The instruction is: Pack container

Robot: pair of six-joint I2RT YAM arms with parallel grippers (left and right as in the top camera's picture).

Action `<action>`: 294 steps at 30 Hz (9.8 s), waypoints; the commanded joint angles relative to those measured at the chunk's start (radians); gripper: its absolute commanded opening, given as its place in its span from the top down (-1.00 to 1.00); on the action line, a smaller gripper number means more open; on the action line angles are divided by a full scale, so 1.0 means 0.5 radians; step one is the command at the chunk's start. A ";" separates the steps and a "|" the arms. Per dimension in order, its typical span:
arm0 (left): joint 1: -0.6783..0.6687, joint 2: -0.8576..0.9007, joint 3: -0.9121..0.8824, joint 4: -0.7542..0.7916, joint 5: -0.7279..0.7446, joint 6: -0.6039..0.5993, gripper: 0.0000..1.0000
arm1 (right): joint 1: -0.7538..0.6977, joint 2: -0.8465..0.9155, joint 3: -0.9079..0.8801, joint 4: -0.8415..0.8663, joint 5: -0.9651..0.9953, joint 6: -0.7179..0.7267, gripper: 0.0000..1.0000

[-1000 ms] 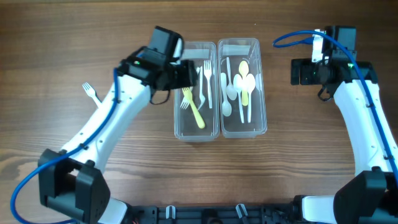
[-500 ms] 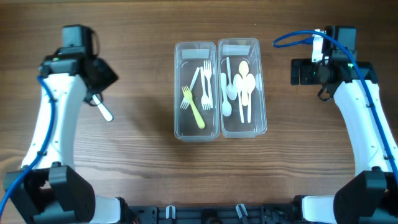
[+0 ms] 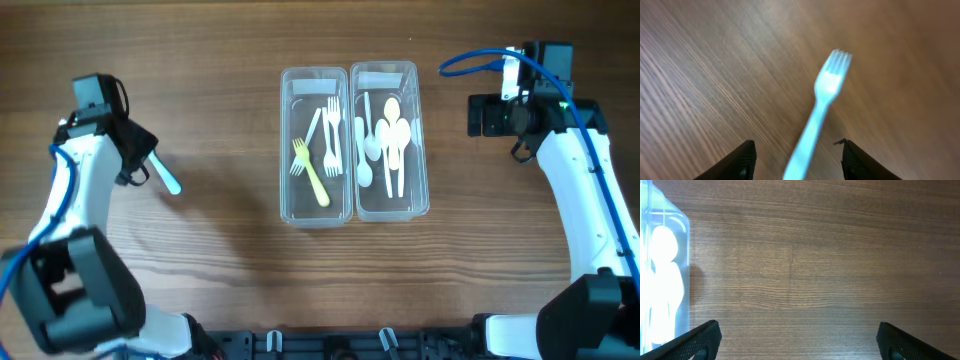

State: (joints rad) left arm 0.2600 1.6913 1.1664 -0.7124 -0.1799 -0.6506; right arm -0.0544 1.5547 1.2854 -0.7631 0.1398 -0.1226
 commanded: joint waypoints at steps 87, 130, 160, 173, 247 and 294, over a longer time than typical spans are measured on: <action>-1.298 -0.235 -0.055 0.544 1.029 0.537 -0.03 | -0.005 -0.028 0.035 0.000 0.036 -0.017 -0.99; -0.639 -0.256 -0.055 0.450 0.155 0.470 -0.99 | -0.005 -0.028 0.035 0.000 0.036 -0.017 -0.99; -0.641 -0.256 -0.055 0.450 0.155 0.470 -0.99 | -0.002 -0.961 0.026 0.005 0.035 -0.017 -1.00; -0.641 -0.256 -0.055 0.450 0.155 0.470 -0.99 | -0.002 -1.957 0.026 -0.003 0.036 -0.017 -1.00; -0.641 -0.256 -0.055 0.450 0.155 0.470 -1.00 | 0.080 -3.102 -2.561 1.543 -0.491 0.305 -1.00; -0.641 -0.899 -0.055 0.449 0.155 0.470 -1.00 | 0.080 -3.102 -2.560 1.542 -0.491 0.298 -0.99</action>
State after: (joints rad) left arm -0.0650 1.4109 1.1378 -0.4919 -0.0856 -0.4061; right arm -0.0105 0.0200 0.0071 0.0013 -0.0898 0.0391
